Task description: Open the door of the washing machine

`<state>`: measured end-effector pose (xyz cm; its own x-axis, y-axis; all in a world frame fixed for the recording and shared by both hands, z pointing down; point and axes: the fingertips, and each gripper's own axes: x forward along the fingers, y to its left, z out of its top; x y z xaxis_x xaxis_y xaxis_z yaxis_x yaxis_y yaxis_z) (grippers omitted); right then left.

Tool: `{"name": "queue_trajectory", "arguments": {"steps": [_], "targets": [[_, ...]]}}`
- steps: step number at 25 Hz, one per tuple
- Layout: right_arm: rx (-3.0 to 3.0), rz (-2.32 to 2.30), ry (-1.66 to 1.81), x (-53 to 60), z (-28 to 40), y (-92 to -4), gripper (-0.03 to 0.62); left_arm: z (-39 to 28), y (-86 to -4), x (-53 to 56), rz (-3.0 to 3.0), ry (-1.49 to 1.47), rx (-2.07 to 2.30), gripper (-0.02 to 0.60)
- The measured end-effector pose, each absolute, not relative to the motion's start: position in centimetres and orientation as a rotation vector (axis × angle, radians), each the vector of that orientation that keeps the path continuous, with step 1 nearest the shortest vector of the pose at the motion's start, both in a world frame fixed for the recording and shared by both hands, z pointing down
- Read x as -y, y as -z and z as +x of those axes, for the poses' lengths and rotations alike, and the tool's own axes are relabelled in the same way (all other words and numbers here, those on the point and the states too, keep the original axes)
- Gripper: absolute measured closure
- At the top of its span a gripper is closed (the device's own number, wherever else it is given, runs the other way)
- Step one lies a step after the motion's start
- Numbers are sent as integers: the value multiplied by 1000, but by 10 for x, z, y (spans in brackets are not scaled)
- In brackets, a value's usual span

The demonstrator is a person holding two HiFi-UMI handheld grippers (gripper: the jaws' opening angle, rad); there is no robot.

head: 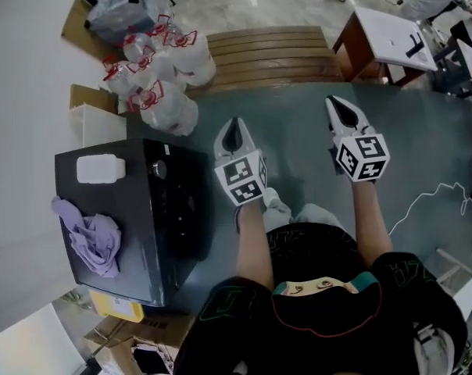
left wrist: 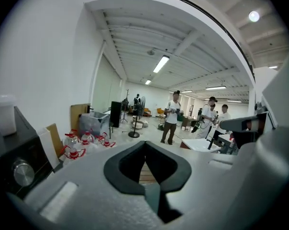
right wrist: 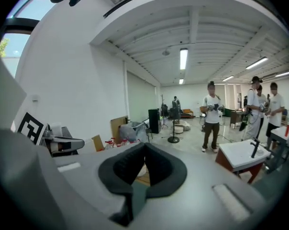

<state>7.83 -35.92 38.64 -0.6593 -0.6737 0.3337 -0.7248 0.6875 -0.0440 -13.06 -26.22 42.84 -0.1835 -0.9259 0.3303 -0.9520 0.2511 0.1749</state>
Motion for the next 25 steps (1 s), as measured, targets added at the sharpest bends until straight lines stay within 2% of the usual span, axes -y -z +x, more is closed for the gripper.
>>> {"name": "queue_trajectory", "arguments": {"steps": [6, 10, 15, 19, 25], "targets": [[2708, 746, -181, 355, -51, -384, 591, -220, -426, 225, 1478, -49, 2334, 571], [2743, 338, -144, 319, -150, -396, 591, -275, -433, 161, 1167, -4, 2476, 571], [2723, -60, -129, 252, -246, -418, 591, -313, -452, 68, 814, -3, 2575, 571], [2631, -482, -115, 165, -297, -450, 591, -301, -478, -21, 436, -3, 2597, 571], [2415, -871, -54, 60, -288, -507, 591, -232, -533, -109, 99, 45, 2501, 571]]}}
